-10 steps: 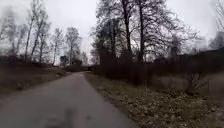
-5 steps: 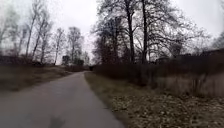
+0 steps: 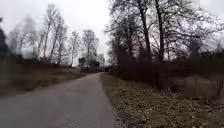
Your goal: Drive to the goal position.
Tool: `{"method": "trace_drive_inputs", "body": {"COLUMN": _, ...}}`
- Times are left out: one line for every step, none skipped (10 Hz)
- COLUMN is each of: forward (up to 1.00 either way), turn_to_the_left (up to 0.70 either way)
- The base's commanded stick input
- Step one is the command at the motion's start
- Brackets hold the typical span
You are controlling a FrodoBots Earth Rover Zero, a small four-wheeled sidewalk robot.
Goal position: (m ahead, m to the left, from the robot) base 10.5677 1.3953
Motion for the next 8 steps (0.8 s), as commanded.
{"method": "trace_drive_inputs", "body": {"forward": 0.93, "turn_to_the_left": 0.37}}
{"method": "trace_drive_inputs", "body": {"forward": 0.81, "turn_to_the_left": 0.34}}
{"method": "trace_drive_inputs", "body": {"forward": 0.73, "turn_to_the_left": 0.35}}
{"method": "trace_drive_inputs", "body": {"forward": 0.78, "turn_to_the_left": 0.35}}
{"method": "trace_drive_inputs", "body": {"forward": 0.90, "turn_to_the_left": 0.28}}
{"method": "trace_drive_inputs", "body": {"forward": 0.99, "turn_to_the_left": 0.00}}
{"method": "trace_drive_inputs", "body": {"forward": 1.00, "turn_to_the_left": 0.00}}
{"method": "trace_drive_inputs", "body": {"forward": 1.00, "turn_to_the_left": 0.00}}
